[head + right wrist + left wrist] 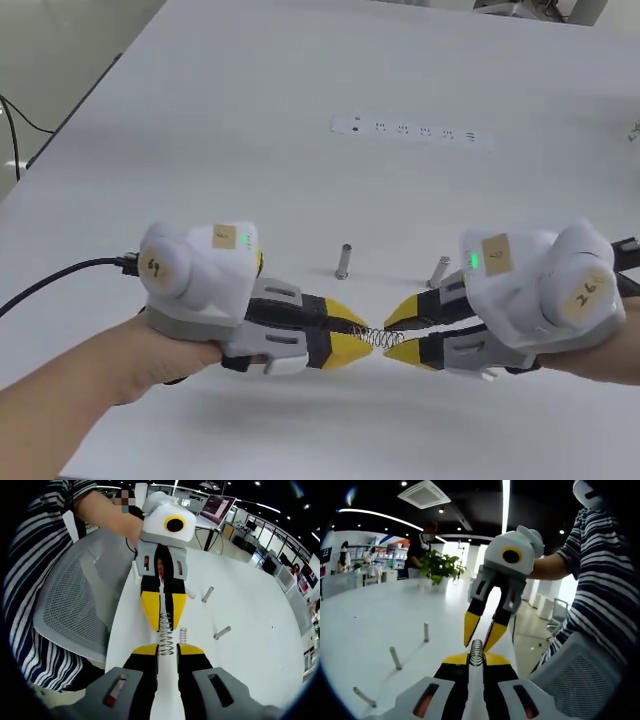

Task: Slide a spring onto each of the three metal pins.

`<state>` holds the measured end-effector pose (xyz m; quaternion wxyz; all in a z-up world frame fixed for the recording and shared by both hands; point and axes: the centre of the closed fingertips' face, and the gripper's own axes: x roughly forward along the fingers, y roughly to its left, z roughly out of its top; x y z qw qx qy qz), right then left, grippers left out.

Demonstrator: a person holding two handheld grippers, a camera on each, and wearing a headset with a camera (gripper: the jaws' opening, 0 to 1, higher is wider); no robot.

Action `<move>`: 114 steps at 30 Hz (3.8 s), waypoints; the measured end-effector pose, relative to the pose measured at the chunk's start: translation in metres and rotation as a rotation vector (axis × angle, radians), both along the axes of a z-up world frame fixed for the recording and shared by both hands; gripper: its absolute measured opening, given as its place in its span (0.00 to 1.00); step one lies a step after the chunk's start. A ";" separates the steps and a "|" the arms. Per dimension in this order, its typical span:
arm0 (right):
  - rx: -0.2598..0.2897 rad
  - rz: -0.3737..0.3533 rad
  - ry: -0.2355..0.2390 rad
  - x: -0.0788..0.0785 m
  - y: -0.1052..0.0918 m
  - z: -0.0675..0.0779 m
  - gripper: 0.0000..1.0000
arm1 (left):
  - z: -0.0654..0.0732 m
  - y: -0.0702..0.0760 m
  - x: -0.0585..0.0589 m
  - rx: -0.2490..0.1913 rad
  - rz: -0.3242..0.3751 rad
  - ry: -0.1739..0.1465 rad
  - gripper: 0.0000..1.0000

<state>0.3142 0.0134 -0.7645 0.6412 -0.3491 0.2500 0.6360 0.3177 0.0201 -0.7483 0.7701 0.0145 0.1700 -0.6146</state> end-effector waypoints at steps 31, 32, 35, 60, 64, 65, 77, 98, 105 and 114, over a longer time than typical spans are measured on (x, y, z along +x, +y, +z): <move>0.042 0.053 -0.023 -0.004 0.004 0.017 0.06 | -0.017 0.002 -0.002 0.067 -0.006 -0.009 0.02; 0.042 0.053 -0.024 -0.004 0.005 0.017 0.06 | -0.017 0.002 -0.002 0.066 -0.007 -0.008 0.02; 0.058 0.051 -0.016 -0.005 0.007 0.019 0.07 | -0.017 0.003 -0.002 0.066 -0.008 -0.009 0.02; 0.236 0.010 0.026 -0.011 0.036 0.040 0.07 | -0.018 -0.004 -0.005 0.089 -0.004 -0.030 0.02; 0.246 0.013 0.023 -0.011 0.038 0.042 0.07 | -0.015 -0.004 -0.005 0.085 -0.003 -0.033 0.02; 0.249 0.012 0.022 -0.010 0.038 0.043 0.07 | -0.015 -0.004 -0.004 0.084 -0.002 -0.033 0.02; 0.310 -0.019 0.040 -0.009 0.044 0.048 0.08 | -0.010 -0.002 -0.004 0.069 0.010 -0.037 0.02; 0.310 -0.025 0.037 -0.011 0.043 0.052 0.07 | -0.007 0.000 -0.006 0.042 0.016 -0.027 0.03; 0.304 -0.017 0.024 -0.010 0.043 0.055 0.07 | -0.004 0.000 -0.003 0.043 0.031 -0.028 0.03; 0.302 -0.021 0.011 -0.007 0.042 0.056 0.07 | -0.003 0.000 -0.001 0.043 0.044 -0.013 0.05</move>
